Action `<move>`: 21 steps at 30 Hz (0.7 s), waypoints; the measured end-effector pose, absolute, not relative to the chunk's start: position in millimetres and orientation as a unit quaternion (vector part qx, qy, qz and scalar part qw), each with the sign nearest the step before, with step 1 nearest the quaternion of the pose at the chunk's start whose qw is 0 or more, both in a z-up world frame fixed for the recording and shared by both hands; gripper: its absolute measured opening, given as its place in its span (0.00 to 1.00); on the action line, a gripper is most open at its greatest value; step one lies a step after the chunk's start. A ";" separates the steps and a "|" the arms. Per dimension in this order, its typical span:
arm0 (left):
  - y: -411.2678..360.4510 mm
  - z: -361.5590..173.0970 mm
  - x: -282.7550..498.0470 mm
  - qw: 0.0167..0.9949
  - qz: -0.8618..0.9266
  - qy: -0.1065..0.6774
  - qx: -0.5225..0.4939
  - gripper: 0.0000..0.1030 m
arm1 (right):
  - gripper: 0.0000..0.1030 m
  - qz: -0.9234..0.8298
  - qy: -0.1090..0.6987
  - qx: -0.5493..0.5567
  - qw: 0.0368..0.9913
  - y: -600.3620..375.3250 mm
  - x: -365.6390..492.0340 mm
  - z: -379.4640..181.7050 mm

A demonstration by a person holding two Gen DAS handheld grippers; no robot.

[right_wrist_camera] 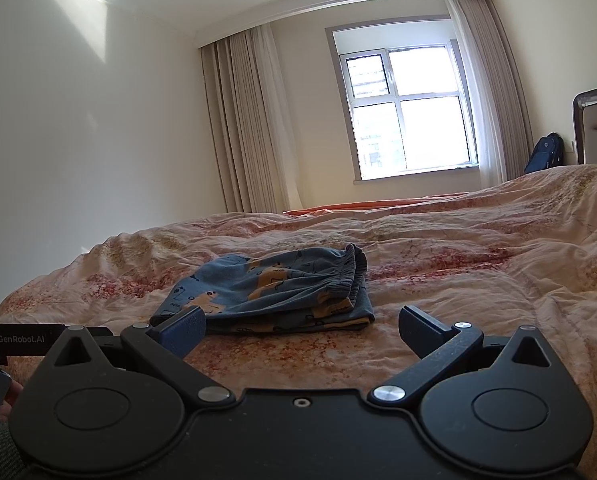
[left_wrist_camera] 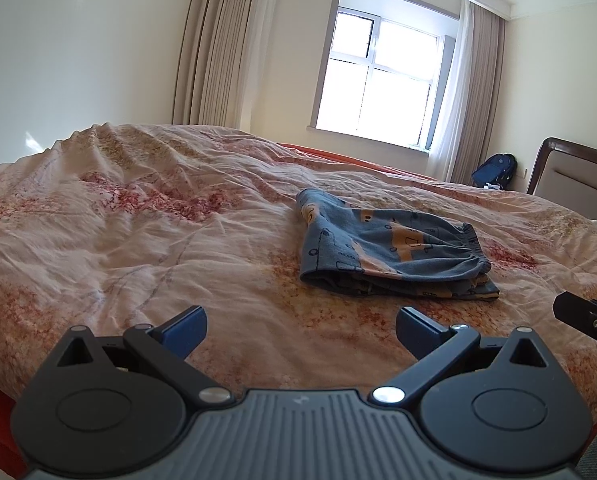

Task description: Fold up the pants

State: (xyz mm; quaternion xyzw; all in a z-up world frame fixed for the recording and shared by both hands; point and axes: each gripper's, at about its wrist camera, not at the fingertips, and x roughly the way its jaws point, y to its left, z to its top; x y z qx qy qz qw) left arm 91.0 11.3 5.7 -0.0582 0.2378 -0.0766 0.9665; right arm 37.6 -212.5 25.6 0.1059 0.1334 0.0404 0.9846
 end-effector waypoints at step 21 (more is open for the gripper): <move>11.1 5.7 91.1 0.966 -0.076 0.239 -0.058 1.00 | 1.00 0.040 0.135 0.107 0.984 -213.2 37.8 24.2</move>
